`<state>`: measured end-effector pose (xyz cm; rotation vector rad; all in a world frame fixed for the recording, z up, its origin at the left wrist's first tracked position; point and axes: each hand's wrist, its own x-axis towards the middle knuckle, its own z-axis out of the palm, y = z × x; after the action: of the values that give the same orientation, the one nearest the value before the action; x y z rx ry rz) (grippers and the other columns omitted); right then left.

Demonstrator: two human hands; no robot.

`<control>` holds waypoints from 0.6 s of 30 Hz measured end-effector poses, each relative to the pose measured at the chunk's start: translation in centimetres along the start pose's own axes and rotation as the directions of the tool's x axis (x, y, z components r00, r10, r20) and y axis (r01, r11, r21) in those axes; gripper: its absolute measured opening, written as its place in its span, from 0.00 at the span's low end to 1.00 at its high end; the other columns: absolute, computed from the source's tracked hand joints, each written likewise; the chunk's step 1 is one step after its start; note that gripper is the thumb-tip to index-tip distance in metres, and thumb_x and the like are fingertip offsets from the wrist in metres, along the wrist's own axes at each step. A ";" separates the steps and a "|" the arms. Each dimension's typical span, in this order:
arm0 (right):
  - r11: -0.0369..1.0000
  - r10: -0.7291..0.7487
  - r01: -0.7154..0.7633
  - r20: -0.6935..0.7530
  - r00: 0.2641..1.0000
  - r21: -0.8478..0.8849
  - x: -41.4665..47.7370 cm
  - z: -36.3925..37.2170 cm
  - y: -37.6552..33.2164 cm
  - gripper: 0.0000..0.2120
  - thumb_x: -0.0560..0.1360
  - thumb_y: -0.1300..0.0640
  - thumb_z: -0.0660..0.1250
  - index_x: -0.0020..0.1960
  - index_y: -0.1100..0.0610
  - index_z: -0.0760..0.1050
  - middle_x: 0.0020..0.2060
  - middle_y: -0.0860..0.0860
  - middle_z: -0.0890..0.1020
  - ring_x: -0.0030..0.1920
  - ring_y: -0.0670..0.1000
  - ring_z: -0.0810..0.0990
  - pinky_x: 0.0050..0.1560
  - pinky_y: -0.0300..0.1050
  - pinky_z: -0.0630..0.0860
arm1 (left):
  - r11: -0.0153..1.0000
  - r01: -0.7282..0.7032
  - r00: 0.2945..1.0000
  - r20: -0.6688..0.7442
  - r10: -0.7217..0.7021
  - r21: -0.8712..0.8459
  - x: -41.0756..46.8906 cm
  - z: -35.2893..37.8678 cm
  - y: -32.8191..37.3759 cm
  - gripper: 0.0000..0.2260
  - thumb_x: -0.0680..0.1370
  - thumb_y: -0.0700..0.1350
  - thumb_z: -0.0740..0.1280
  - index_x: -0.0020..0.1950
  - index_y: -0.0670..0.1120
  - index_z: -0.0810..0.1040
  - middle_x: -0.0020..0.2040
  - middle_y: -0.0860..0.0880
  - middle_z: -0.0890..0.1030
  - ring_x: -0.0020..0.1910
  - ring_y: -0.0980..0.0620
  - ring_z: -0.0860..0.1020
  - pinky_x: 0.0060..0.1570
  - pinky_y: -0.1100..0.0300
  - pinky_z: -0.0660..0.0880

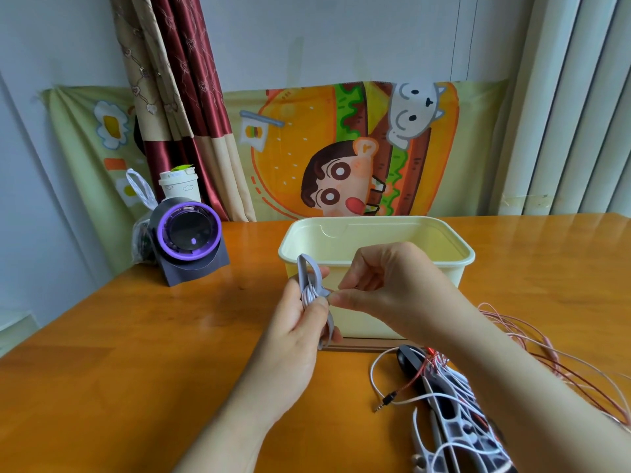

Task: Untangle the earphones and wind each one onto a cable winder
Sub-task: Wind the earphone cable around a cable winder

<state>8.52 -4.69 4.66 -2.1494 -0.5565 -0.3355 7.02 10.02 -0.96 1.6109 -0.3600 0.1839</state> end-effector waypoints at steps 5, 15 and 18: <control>0.990 0.022 -0.031 0.069 0.997 0.135 0.0 -0.6 0.0 0.12 0.64 0.51 0.77 0.36 0.59 0.80 0.32 0.54 0.83 0.32 0.52 0.78 0.38 0.47 0.77 | 0.999 -0.040 0.999 0.010 0.041 -0.019 0.0 0.0 0.1 0.10 0.83 0.46 0.58 0.62 0.54 0.74 0.31 0.60 0.72 0.33 0.60 0.72 0.48 0.52 0.71; 0.911 0.116 -0.216 0.285 0.952 0.352 0.1 -1.3 1.0 0.12 0.60 0.53 0.75 0.36 0.61 0.79 0.33 0.57 0.80 0.35 0.50 0.77 0.41 0.42 0.77 | 0.972 0.056 0.995 0.098 -0.035 -0.228 -0.4 0.3 0.7 0.15 0.75 0.48 0.61 0.61 0.52 0.74 0.29 0.58 0.72 0.29 0.60 0.73 0.49 0.50 0.68; 0.867 0.128 -0.271 0.339 0.932 0.417 0.1 -1.2 1.3 0.08 0.60 0.54 0.75 0.34 0.57 0.79 0.33 0.57 0.80 0.36 0.51 0.77 0.42 0.40 0.78 | 0.970 0.063 0.994 0.102 -0.039 -0.236 -0.4 0.3 0.7 0.16 0.74 0.48 0.61 0.62 0.53 0.75 0.30 0.59 0.74 0.29 0.60 0.73 0.48 0.50 0.68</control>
<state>9.17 -6.29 4.54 -1.7762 -0.5120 0.2330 6.37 9.79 -0.49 1.3915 -0.3989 0.0217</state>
